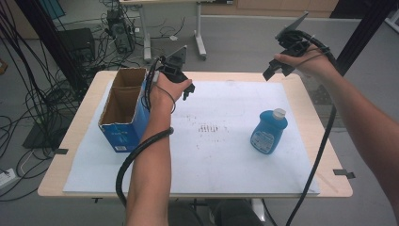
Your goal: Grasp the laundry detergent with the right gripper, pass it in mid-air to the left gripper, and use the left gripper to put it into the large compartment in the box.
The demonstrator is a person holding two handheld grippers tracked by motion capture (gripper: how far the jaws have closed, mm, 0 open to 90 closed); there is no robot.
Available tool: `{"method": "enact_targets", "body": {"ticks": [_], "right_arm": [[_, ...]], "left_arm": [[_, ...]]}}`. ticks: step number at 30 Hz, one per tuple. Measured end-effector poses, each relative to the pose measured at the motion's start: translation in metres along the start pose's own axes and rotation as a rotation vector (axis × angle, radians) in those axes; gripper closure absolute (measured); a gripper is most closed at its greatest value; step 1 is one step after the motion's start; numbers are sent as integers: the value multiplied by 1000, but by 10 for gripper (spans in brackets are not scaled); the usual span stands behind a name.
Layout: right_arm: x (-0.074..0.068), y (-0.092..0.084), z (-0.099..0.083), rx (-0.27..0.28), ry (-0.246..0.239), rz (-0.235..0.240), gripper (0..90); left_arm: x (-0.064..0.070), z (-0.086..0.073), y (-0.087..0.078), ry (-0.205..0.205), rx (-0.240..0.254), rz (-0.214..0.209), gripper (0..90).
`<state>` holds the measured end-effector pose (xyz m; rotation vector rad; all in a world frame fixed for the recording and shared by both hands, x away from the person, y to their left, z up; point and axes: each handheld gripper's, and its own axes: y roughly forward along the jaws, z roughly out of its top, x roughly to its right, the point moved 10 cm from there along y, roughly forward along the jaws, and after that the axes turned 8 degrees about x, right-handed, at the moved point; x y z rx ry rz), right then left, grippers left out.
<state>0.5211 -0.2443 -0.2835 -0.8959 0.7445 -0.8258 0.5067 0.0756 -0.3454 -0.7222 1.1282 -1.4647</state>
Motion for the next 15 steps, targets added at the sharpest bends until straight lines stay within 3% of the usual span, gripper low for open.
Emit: {"method": "enact_targets", "body": {"ticks": [3, 11, 15], "right_arm": [[-3, -9, -15, 11, -14, 36, 84], [-4, -31, -41, 33, -46, 74, 74], [-6, -43, -59, 50, -84, 96, 52]], "left_arm": [[1, -2, -3, -4, 2, 3, 64], [2, -6, -13, -5, 12, 6, 64], [4, -6, -16, 3, 18, 2, 64]]}}
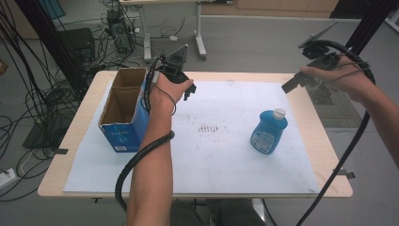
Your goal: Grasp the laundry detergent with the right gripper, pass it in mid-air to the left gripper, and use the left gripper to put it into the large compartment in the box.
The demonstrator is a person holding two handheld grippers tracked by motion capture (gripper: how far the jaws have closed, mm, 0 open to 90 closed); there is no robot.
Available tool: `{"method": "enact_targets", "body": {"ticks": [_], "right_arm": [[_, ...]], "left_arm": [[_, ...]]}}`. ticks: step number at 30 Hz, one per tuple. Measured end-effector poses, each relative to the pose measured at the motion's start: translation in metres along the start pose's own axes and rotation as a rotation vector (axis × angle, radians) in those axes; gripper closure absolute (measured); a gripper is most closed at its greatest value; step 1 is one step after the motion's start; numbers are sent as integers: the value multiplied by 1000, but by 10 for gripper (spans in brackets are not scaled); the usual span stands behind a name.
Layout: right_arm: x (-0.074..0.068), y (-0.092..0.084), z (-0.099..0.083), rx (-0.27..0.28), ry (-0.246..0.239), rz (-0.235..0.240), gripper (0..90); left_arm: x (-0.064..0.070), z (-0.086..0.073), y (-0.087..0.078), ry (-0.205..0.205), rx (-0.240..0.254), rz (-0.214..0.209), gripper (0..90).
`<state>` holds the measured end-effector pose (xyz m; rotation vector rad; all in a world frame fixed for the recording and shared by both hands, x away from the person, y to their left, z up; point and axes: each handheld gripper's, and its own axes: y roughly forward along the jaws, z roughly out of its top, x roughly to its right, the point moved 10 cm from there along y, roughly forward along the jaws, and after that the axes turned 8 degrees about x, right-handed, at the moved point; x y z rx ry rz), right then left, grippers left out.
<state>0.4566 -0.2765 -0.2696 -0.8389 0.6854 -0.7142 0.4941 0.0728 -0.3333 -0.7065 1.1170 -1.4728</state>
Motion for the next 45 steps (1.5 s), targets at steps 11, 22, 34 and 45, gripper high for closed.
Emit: {"method": "enact_targets", "body": {"ticks": [11, 22, 34, 45], "right_arm": [[-15, -10, -32, 30, -113, 37, 45], [-14, -2, -81, 55, -172, 34, 49], [-11, 35, -115, 181, -198, 40, 48], [-7, 74, -125, 266, -249, -5, 41]], "left_arm": [[0, -3, 0, 1, 3, -5, 64], [1, -4, -4, 6, 11, -5, 64], [-6, -8, -3, -2, 8, 3, 64], [-6, -10, 2, 9, -3, 6, 64]]}}
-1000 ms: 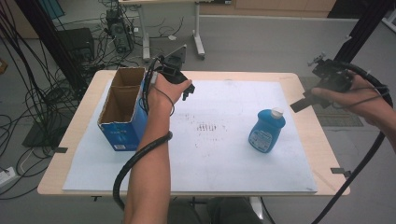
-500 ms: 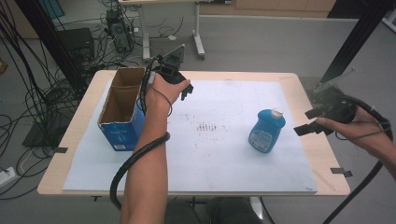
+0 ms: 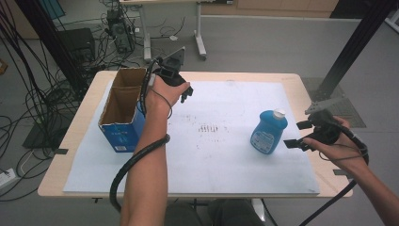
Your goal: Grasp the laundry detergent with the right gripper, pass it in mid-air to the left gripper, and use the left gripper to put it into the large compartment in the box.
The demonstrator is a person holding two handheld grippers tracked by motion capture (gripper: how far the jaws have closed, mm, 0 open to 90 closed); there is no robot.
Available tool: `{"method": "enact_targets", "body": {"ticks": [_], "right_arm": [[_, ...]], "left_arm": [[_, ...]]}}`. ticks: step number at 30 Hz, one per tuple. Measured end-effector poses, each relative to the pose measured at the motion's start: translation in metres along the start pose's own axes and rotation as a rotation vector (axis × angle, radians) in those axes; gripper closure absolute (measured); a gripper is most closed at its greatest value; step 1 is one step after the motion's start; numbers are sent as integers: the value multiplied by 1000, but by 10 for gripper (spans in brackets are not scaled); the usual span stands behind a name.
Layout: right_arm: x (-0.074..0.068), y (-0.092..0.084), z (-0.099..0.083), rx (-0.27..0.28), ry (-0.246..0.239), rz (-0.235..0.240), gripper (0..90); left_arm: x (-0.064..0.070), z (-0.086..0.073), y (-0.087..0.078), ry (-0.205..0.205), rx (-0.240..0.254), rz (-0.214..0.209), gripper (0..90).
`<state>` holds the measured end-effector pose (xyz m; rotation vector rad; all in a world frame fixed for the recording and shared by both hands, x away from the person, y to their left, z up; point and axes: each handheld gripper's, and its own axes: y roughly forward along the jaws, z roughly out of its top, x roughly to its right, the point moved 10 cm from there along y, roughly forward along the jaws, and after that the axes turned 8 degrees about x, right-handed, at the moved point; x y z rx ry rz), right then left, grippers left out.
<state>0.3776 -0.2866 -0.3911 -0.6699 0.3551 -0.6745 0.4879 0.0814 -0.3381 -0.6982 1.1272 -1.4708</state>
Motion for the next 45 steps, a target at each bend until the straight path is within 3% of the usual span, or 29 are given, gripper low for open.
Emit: {"method": "enact_targets", "body": {"ticks": [14, 37, 45], "right_arm": [[-4, 38, -15, 46, -18, -17, 39], [1, 67, -19, 89, -40, -73, 35], [2, 69, -19, 105, -41, -80, 36]], "left_arm": [[-3, -1, 4, 3, -12, 10, 64], [-2, 0, 4, 16, -17, 14, 64], [-2, -1, 5, 16, -17, 17, 64]]}}
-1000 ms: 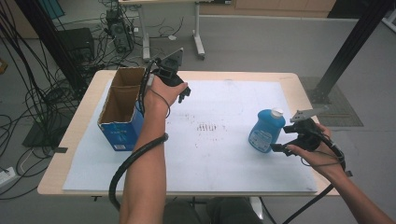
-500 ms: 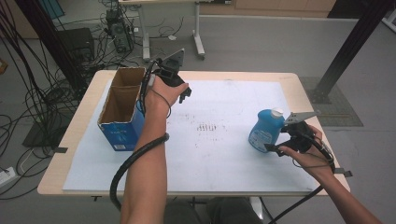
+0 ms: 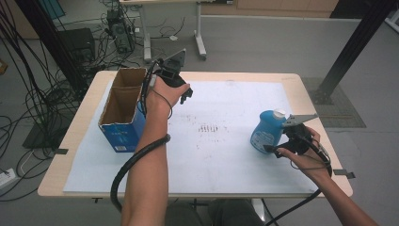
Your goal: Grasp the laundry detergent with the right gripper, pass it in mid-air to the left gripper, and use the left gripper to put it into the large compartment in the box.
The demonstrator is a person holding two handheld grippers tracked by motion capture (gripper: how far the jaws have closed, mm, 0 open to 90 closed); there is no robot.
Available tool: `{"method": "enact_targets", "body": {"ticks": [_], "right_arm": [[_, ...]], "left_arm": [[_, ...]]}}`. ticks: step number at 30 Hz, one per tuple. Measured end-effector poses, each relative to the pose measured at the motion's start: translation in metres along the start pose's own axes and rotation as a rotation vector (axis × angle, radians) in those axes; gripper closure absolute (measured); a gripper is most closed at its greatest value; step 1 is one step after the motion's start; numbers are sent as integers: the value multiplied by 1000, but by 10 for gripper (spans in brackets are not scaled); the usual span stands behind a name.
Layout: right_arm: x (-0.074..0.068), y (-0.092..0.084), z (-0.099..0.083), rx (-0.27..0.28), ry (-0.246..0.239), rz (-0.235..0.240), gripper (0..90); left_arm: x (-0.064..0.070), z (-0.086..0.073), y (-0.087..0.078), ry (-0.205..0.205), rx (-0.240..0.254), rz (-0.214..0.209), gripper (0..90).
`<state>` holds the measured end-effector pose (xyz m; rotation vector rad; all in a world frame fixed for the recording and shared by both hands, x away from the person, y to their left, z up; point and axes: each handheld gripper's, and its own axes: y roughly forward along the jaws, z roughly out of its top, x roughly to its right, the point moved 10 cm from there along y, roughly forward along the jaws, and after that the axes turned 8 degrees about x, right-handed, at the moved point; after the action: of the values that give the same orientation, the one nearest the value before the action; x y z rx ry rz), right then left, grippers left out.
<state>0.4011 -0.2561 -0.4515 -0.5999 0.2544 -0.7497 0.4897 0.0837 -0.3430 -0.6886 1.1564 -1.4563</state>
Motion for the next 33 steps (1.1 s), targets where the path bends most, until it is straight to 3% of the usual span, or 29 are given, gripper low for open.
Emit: {"method": "enact_targets", "body": {"ticks": [33], "right_arm": [[-1, 0, 7, 49, -10, -9, 32]], "left_arm": [[2, 4, -6, 6, 9, 0, 64]]}}
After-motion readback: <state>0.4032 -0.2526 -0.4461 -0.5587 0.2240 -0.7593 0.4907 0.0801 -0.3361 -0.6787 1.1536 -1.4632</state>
